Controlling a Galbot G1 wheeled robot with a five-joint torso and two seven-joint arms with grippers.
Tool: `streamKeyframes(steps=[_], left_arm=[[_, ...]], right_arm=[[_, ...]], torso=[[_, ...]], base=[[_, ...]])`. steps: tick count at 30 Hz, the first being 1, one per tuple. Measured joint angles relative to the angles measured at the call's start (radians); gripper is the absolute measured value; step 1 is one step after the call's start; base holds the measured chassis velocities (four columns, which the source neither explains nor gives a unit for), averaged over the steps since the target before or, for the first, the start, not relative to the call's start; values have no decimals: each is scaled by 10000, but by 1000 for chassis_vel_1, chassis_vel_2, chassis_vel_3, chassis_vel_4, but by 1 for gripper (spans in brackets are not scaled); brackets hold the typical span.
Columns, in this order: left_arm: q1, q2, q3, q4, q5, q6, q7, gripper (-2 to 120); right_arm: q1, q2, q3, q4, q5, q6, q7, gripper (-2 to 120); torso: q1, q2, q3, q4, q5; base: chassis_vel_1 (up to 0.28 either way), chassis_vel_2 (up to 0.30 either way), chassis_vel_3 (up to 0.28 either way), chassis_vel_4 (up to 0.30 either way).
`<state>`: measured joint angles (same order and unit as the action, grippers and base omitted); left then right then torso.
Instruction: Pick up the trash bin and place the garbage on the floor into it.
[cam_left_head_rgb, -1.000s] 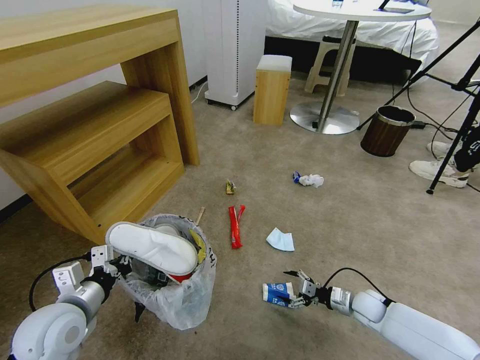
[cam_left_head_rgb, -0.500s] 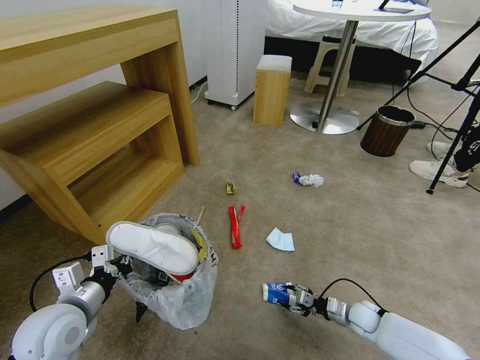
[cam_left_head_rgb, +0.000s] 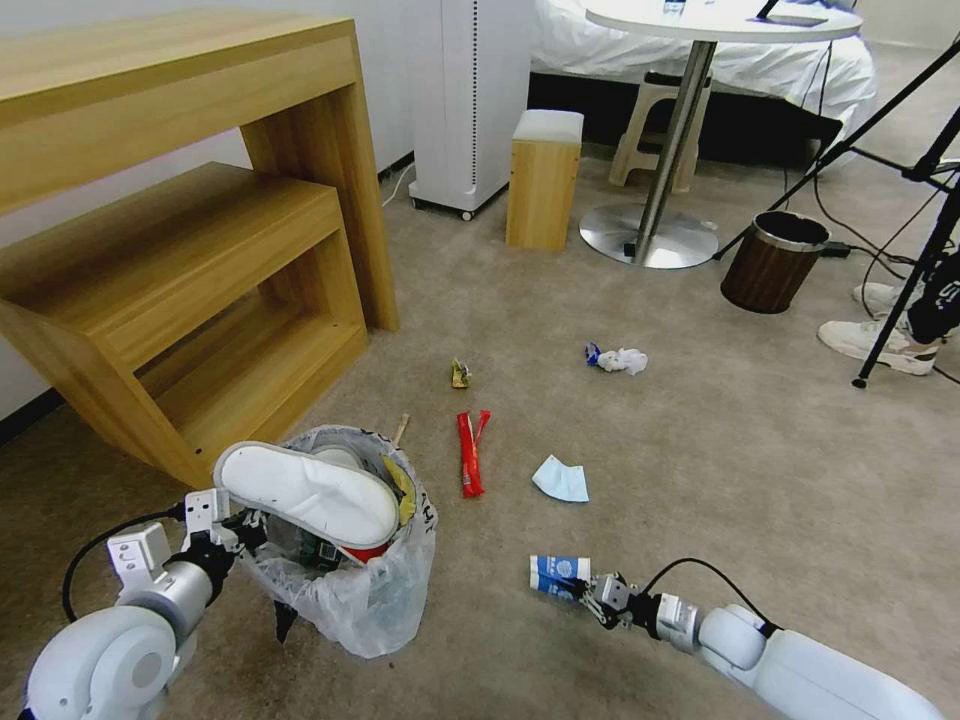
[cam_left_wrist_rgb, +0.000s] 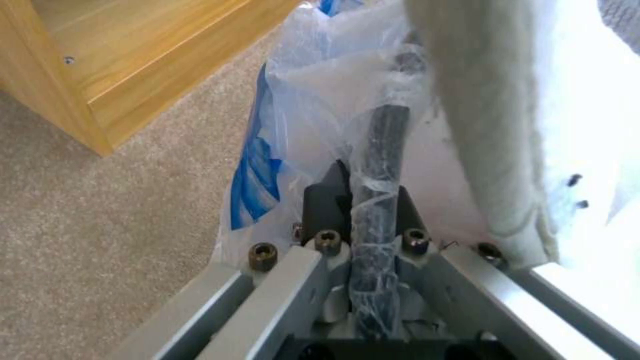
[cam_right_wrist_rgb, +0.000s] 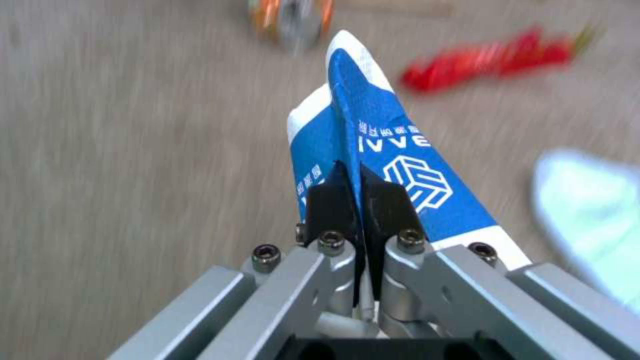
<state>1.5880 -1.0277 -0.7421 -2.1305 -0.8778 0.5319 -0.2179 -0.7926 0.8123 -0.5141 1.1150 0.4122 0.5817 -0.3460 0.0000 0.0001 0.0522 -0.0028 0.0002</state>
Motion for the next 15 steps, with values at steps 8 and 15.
streamKeyframes(steps=[8,15], left_arm=[[47,-13,-6,14,38,-10,1,1],[149,25,-70,-161,38,-1,-12,1]], right_arm=[[330,-504,899,2382,970,479,-637,0],[1570,-673,829,4884,2696,135,-953,0]], torso=[[0,0,0,0,-2],[0,0,0,2,-3]], base=[[0,0,0,0],[0,0,0,0]])
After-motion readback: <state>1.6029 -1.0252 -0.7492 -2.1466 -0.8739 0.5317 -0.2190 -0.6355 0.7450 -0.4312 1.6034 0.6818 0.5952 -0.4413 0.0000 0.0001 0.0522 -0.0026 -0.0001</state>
